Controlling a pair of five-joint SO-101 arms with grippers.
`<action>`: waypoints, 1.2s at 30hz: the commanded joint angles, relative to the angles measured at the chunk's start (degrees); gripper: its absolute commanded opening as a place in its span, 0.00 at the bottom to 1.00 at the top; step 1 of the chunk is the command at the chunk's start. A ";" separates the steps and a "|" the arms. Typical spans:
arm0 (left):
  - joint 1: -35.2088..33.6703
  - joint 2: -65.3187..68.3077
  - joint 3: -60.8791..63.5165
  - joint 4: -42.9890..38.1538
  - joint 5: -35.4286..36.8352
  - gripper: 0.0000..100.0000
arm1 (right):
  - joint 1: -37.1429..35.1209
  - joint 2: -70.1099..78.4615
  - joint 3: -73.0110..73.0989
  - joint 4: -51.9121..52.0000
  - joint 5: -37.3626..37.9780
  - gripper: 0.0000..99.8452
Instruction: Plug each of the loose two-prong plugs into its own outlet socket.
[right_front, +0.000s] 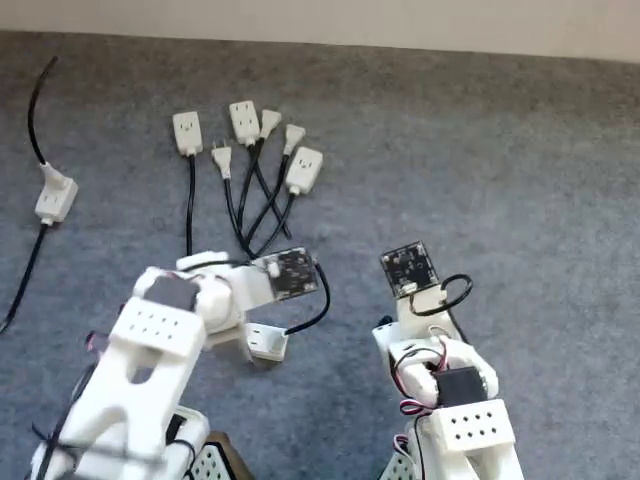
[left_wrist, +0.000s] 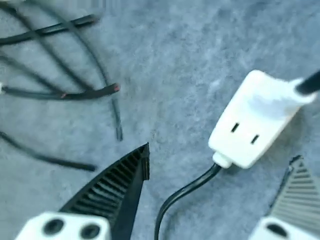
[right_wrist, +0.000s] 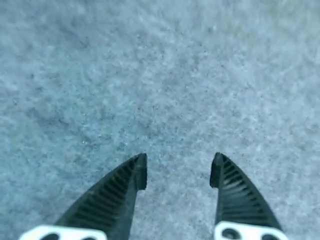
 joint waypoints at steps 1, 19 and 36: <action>3.56 6.11 -3.74 -0.79 0.88 0.40 | -0.66 -0.84 -0.48 0.40 -0.18 0.20; 4.79 11.65 -3.91 0.62 1.05 0.14 | -0.75 -0.75 -0.40 0.40 1.58 0.20; 1.45 11.30 -17.54 18.90 13.01 0.01 | -2.86 3.91 -0.48 -1.10 1.76 0.20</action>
